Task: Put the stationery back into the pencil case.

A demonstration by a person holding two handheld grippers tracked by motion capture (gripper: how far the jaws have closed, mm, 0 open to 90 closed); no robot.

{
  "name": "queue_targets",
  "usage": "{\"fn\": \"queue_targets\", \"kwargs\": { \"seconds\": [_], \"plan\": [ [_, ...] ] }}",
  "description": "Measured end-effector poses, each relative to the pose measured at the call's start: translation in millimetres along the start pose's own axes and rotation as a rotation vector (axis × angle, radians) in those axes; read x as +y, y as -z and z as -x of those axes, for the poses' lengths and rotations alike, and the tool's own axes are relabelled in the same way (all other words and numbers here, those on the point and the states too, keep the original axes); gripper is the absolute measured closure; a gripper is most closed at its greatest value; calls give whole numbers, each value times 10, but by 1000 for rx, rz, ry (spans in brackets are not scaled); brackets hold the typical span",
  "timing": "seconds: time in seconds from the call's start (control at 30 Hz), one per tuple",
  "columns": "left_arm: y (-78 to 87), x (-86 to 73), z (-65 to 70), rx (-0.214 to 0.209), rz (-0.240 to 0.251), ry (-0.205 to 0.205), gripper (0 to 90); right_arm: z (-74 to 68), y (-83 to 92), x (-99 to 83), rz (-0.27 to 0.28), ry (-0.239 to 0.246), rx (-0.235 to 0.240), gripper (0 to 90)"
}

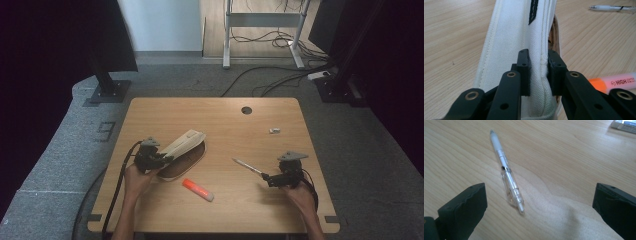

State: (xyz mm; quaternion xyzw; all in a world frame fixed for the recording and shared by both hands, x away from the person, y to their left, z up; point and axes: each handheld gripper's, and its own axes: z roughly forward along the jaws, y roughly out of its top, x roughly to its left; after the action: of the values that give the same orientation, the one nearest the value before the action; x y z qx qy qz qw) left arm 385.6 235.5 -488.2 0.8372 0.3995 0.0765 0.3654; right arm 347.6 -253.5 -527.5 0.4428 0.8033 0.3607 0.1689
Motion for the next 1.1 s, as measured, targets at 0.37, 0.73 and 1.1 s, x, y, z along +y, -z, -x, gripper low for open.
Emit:
{"fn": "queue_targets", "kwargs": {
  "seconds": [0.37,0.73,1.1],
  "plan": [
    [-11,-3,4,-5,0,-6,750,106,-66,138,8,-45,5,0],
    [-12,-6,9,-5,-1,-11,745,221,-130,263,6,-30,-13,7],
    [-12,-7,11,-7,0,-13,739,332,-199,389,12,-31,-31,31]
  ]
}}
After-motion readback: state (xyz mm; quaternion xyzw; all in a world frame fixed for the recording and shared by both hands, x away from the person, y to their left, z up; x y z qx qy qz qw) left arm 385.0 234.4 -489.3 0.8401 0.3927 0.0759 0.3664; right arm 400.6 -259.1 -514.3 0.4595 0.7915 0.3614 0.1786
